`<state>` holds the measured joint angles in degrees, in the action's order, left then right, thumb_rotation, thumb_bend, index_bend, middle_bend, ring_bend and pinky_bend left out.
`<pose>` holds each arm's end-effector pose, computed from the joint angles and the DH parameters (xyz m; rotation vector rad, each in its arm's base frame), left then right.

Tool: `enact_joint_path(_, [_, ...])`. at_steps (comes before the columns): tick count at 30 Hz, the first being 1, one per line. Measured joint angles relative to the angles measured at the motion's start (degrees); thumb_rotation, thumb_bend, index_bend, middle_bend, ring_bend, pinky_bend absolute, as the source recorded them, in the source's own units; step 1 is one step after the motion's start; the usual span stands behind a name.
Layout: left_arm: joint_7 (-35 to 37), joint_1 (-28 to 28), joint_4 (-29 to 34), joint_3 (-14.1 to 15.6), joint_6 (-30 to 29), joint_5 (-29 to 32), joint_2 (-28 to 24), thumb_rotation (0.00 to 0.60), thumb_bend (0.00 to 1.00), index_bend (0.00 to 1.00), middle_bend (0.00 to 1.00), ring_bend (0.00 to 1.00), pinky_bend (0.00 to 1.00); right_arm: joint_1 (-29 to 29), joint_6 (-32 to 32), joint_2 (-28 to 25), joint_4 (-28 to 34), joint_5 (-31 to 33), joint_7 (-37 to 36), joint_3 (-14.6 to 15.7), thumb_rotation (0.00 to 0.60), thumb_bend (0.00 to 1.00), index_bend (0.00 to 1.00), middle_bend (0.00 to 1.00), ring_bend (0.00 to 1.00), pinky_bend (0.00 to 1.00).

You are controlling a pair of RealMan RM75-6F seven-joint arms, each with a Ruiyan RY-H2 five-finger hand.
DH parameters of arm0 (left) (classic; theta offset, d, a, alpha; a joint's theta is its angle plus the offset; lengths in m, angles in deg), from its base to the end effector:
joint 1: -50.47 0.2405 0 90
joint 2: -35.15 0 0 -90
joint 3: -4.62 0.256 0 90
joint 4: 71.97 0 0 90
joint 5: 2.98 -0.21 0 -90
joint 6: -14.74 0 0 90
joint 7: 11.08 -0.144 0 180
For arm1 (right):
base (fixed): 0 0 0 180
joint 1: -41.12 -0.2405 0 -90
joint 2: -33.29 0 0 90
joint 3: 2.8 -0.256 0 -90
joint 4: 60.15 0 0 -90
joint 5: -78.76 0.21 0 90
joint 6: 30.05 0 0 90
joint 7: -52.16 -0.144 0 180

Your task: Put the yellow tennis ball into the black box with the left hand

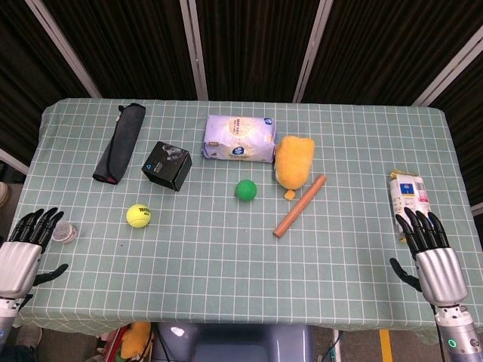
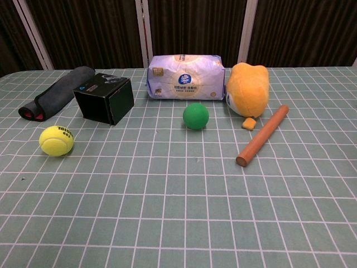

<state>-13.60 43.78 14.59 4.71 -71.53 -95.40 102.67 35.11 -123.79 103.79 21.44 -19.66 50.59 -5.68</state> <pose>-0.3082 0.1803 0.1382 -1.5398 -0.7897 -0.9027 -0.2965 -0.1841 0.1458 1.5034 -0.6594 1.0904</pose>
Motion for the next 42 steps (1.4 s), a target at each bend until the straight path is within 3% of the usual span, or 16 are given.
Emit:
enact_joint_path(8, [-3.85,0.05,0.48,-0.59,0.69,2.07,0.49,0.600,0.04,0.00,0.06,0.01,0.09,-0.11,0.89,0.85,-1.81,0.61,-0.73,0.36,0.600,0.31,0.00,0.00,0.00,0.00])
enact_joint_path(9, [-4.56,-0.01,0.44,-0.70,0.81,2.28,0.83,0.600,0.04,0.03,0.10,0.02,0.11,-0.07,1.34,0.67,-1.46,1.10,-0.58,0.39,0.600,0.31,0.00,0.00,0.00,0.00])
enact_joint_path(13, [-4.39,-0.77,0.16,-0.37,2.09,1.58,1.67,0.600,0.08,0.33,0.41,0.20,0.29,-0.04,2.42,-0.26,0.62,2.22,0.25,0.40,0.600,0.31,0.00,0.00,0.00,0.00])
enact_joint_path(18, [-4.44,-1.92,-3.33,-0.10,3.38,0.19,3.68,0.600,0.23,0.46,0.57,0.33,0.42,-0.13,2.66,-0.57,1.21,2.68,0.60,0.19,0.600,0.31,0.00,0.00,0.00,0.00])
enact_joint_path(26, [-3.00,-3.81,-14.88,1.91,7.17,-1.75,9.49,0.600,0.42,0.56,0.67,0.44,0.50,0.26,2.24,-0.83,1.14,3.33,0.09,0.10,0.600,0.31,0.00,0.00,0.00,0.00])
enact_joint_path(34, [0.47,-6.56,-21.64,3.74,11.53,-3.74,14.04,0.600,0.42,0.57,0.68,0.44,0.50,-0.07,3.36,-0.98,1.59,3.05,0.89,0.63,0.600,0.31,0.00,0.00,0.00,0.00])
enact_joint_path(42, [5.85,-10.06,-26.32,3.76,14.67,-4.72,18.46,0.600,0.42,0.58,0.68,0.45,0.49,-0.32,4.27,-1.35,2.15,3.56,1.01,0.70,0.600,0.31,0.00,0.00,0.00,0.00])
